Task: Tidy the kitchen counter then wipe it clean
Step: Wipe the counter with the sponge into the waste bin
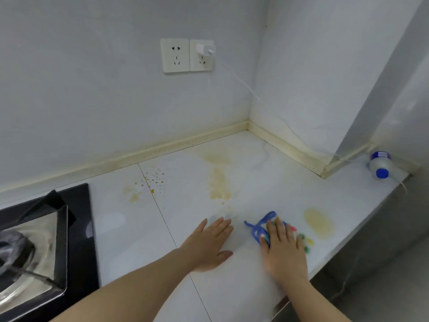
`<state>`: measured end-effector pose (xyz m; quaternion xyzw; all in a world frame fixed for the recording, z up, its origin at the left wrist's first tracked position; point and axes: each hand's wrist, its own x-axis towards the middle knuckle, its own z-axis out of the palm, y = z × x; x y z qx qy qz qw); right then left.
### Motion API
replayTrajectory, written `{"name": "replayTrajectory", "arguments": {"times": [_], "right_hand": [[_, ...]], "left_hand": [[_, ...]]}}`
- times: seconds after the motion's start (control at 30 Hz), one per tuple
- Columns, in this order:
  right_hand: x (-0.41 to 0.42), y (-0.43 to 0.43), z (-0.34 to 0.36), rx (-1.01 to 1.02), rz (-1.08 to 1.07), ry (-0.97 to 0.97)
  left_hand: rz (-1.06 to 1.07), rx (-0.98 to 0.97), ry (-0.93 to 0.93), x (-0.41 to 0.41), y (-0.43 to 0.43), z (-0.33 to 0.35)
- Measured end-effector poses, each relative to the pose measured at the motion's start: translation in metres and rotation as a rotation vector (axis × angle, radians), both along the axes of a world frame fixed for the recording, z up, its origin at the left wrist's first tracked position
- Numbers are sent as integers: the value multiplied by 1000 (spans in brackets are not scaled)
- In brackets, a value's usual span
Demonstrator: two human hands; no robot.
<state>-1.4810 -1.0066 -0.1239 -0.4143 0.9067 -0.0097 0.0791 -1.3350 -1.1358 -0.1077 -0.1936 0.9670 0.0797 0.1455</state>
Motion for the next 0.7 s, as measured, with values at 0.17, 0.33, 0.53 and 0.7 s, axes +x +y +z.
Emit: {"name": "replayTrajectory", "arguments": {"times": [0.17, 0.33, 0.53, 0.7], "right_hand": [[-1, 7, -3, 10, -65, -62], [-26, 15, -3, -12, -127, -54], [-51, 6, -5, -19, -296, -64], [-38, 21, -9, 13, -202, -34]], "left_hand": [[-74, -23, -17, -29, -1, 0], [-128, 8, -108, -50, -3, -4], [-162, -10, -127, -52, -9, -7], [-186, -22, -155, -52, -7, -12]]}}
